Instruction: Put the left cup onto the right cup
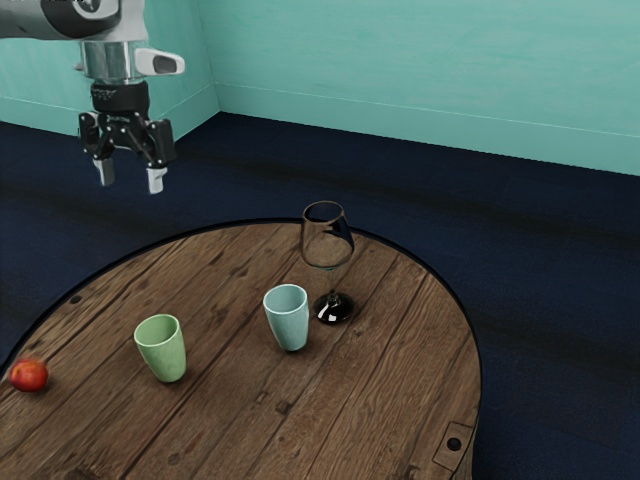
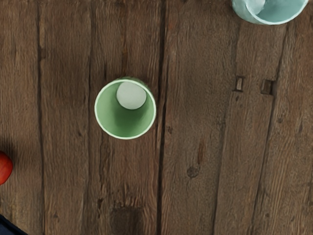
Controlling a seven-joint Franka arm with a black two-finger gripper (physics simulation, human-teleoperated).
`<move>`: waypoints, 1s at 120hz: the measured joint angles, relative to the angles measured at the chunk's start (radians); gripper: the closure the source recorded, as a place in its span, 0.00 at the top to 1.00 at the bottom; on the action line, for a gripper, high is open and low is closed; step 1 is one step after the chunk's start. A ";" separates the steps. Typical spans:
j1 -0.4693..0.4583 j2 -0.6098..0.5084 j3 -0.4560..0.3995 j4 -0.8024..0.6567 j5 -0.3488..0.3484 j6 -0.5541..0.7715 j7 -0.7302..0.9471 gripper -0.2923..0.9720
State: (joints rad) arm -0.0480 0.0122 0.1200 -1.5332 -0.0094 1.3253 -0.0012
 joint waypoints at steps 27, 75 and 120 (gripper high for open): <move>-0.070 0.021 0.000 -0.039 -0.003 0.177 -0.003 0.75; 0.047 0.078 0.009 -0.374 -0.041 0.564 0.016 0.75; 0.045 0.018 0.005 -0.621 -0.045 0.771 -0.139 0.75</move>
State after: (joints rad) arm -0.0032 0.0302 0.1250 -2.1546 -0.0549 2.0964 -0.1399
